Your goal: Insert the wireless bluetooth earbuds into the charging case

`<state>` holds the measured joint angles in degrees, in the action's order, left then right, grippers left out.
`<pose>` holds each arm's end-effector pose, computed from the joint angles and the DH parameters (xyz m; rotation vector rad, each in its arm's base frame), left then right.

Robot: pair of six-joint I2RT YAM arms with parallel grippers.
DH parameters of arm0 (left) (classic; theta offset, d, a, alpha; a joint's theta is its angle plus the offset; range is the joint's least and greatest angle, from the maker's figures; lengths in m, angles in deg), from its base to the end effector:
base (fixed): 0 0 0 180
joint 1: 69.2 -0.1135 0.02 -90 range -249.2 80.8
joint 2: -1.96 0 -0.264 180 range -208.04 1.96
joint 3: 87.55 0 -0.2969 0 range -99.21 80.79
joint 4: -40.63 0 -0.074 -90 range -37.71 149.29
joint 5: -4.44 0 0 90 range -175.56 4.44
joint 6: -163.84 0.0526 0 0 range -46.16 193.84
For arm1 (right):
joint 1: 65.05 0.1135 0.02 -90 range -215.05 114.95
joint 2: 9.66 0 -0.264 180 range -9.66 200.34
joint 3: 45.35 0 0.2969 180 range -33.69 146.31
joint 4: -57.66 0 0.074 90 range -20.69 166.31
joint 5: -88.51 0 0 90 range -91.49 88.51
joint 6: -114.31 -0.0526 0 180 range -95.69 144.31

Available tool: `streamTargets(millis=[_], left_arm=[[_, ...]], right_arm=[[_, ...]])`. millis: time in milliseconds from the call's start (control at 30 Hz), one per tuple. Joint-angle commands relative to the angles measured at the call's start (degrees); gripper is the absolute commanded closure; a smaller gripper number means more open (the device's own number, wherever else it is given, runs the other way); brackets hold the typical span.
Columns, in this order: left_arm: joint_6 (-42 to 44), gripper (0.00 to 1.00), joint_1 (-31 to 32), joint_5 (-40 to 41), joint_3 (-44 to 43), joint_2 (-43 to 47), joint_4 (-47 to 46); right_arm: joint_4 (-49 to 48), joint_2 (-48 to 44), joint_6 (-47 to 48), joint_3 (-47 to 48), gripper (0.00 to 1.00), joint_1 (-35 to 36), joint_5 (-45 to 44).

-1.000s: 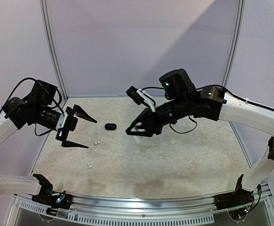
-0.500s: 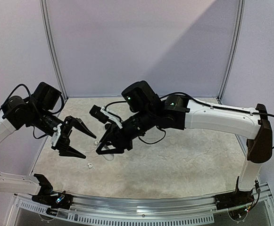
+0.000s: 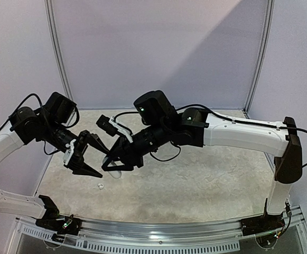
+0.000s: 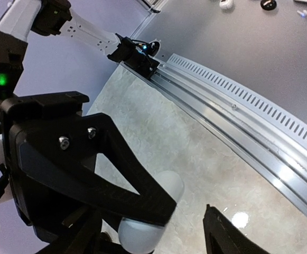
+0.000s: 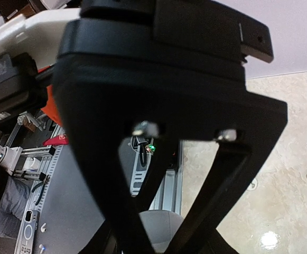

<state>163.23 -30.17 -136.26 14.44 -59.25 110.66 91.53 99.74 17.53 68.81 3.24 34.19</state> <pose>0.1618 -0.1836 0.3447 2.0724 0.6273 -0.6146 0.1585 0.4810 0.3304 -1.5283 1.7295 1.3909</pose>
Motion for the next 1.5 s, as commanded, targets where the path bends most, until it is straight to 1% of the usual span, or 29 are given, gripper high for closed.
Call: streamTargets(millis=[0, 67, 267, 367, 400, 500, 533, 567, 633, 667, 700, 767, 800, 867, 900, 933, 1000, 1033, 1133, 1167, 1267, 1367, 1467], left_arm=[[-0.97, 0.39, 2.02, 0.08, -0.31, -1.56, -2.45], [-0.50, 0.47, 2.35, 0.28, -0.60, -1.98, -1.27], [5.63, 0.79, 2.60, 0.92, -0.26, -2.21, 4.26], [5.78, 0.98, 2.63, 1.33, 0.37, -1.86, 4.22], [5.85, 1.00, 2.63, 1.65, 0.47, -1.81, 4.10], [5.35, 1.00, 2.63, 2.21, 1.13, -1.04, 3.02], [4.99, 1.00, 2.68, 2.22, 1.37, -0.79, 2.58], [4.39, 1.00, 2.68, 2.25, 1.58, -0.43, 2.12], [1.18, 1.00, 2.64, 2.27, 2.27, 0.24, 0.21], [-0.86, 1.00, 2.68, 2.41, 2.47, 0.59, -0.74], [-3.02, 1.00, 2.64, 2.68, 2.62, 0.95, -1.81], [-8.34, 1.00, 2.63, 3.40, 3.13, 1.78, -4.23], [-9.53, 1.00, 2.63, 3.56, 3.50, 2.25, -4.61], [-10.95, 1.00, 2.63, 3.77, 4.62, 3.46, -5.19], [-12.44, 1.00, 2.63, 3.96, 5.24, 4.19, -5.89], [-14.03, 1.00, 2.63, 4.25, 5.86, 4.73, -6.67], [-18.62, 1.00, 2.63, 5.26, 6.84, 5.55, -8.28], [-21.75, 1.00, 2.63, 5.84, 7.27, 5.88, -9.45], [-36.26, 1.00, 2.51, 7.74, 7.73, 6.34, -14.28], [-44.25, 1.00, 2.42, 8.13, 7.53, 6.32, -16.11], [-60.03, 1.00, 2.28, 9.11, 7.27, 6.41, -20.85], [-72.53, 1.00, 2.28, 8.86, 7.98, 7.24, -25.32], [-82.48, 1.00, 2.28, 9.16, 9.14, 7.85, -29.76]], right_arm=[[-0.06, 1.81, 0.72, 1.74, 0.87, 0.49, 0.97], [-0.32, 1.96, 0.80, 1.73, 0.87, 0.47, 0.97], [-1.62, 2.10, 1.21, 1.54, 0.88, 0.46, 0.94], [-1.57, 2.38, 1.14, 1.47, 0.89, 0.49, 1.06], [-1.47, 2.32, 1.24, 1.48, 0.89, 0.49, 0.95], [-1.24, 2.07, 1.34, 1.39, 0.89, 0.46, 0.90], [-1.29, 1.98, 1.34, 1.27, 0.86, 0.51, 0.76], [-1.29, 1.75, 1.27, 0.99, 0.80, 0.51, 0.37], [-1.84, 1.09, 1.25, -0.29, 0.61, 0.48, -1.90], [-2.25, 0.31, 1.04, -1.37, 0.48, 0.52, -3.03], [-3.10, -0.33, 1.00, -2.55, 0.37, 0.46, -4.41], [-6.10, -2.24, 0.46, -6.03, 0.24, 0.51, -6.20], [-8.18, -3.90, 0.38, -7.81, 0.21, 0.50, -6.88], [-10.99, -6.03, 0.33, -10.20, 0.18, 0.46, -7.89], [-11.48, -7.20, 0.50, -10.78, 0.16, 0.44, -8.48], [-11.27, -7.78, 0.80, -11.21, 0.13, 0.45, -9.36], [-10.27, -9.25, 2.14, -12.22, 0.03, 0.52, -11.64], [-10.28, -10.65, 2.72, -13.13, 0.01, 0.45, -12.91], [-13.99, -15.07, 4.06, -18.29, 0.01, 0.50, -16.52], [-15.66, -16.26, 4.26, -20.15, 0.01, 0.47, -17.53], [-19.65, -20.13, 4.26, -24.93, 0.01, 0.48, -19.69], [-21.57, -21.90, 3.45, -26.98, 0.02, 0.44, -22.17], [-21.62, -21.64, 1.88, -27.29, 0.08, 0.75, -25.44]])
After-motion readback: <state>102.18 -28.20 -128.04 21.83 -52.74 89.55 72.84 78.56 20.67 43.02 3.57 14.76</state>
